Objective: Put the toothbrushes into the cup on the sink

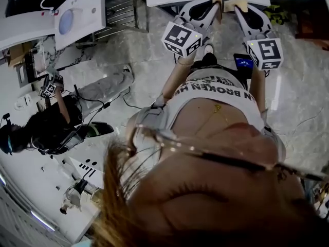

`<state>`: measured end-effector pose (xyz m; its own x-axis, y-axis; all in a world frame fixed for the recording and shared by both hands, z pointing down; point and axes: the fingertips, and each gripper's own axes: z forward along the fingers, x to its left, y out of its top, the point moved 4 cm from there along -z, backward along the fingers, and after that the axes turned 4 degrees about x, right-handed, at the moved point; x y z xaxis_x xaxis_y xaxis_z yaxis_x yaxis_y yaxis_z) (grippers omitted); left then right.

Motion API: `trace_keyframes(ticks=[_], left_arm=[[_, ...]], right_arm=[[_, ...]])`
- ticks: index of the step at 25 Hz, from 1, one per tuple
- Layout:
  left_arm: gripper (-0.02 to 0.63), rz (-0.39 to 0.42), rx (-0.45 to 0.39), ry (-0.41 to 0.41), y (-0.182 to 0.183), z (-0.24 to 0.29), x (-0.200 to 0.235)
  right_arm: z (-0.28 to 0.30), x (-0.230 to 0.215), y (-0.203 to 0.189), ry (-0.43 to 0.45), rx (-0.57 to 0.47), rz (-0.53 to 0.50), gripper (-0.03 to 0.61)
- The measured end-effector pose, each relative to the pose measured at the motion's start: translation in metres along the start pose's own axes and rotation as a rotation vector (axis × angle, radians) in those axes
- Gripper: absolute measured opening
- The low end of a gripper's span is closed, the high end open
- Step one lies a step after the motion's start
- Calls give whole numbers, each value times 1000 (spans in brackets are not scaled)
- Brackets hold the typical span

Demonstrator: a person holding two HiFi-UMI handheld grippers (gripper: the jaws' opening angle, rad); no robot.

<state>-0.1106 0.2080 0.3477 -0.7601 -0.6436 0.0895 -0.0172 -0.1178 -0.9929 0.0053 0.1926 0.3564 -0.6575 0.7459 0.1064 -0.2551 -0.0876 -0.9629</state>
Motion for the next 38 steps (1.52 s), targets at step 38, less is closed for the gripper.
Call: trace_keyframes(ticks=[38], left_arm=[[34, -33, 18, -19, 14, 125, 124]], right_arm=[[128, -122, 24, 3, 10, -20, 72]])
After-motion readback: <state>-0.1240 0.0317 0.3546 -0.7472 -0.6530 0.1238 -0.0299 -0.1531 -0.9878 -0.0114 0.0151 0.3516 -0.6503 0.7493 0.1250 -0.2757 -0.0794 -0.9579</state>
